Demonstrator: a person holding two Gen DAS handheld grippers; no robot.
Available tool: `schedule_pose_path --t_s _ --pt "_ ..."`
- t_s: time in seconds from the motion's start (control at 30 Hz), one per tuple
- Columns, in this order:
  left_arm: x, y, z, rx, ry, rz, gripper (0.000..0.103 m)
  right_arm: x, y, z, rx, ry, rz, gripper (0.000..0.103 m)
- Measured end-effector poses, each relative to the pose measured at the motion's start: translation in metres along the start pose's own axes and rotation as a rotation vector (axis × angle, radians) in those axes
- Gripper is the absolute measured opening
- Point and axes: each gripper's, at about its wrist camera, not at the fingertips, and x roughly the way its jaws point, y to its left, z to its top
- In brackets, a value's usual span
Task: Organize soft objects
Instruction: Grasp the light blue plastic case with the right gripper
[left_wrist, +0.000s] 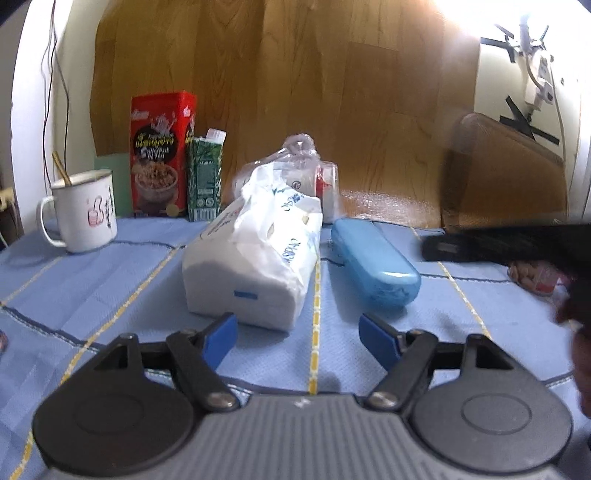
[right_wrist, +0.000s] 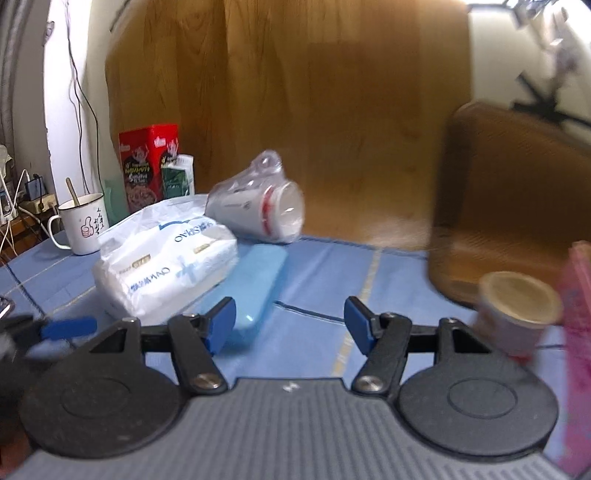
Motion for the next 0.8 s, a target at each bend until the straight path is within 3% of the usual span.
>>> schedule_pose_path --t_s 0.17,0.3,0.5,0.6,0.8 --pt "0.004 0.0 0.0 -0.009 0.016 0.011 0.076 0.052 0.012 0.011 0.04 0.118 0.043 0.071" --pt "0.004 -0.002 0.0 0.001 0.023 0.02 0.076 0.069 0.016 0.01 0.024 0.137 0.035 0.075" --pt "0.006 -0.003 0.0 0.001 0.04 0.035 0.076 0.084 0.011 0.005 0.024 0.219 0.034 0.068" --pt "0.007 -0.002 0.0 -0.001 0.045 0.038 0.076 0.081 0.017 -0.001 -0.043 0.186 0.007 0.057" --pt "0.008 -0.002 0.001 0.002 0.058 0.044 0.077 0.064 0.003 -0.011 -0.037 0.162 0.009 0.057"
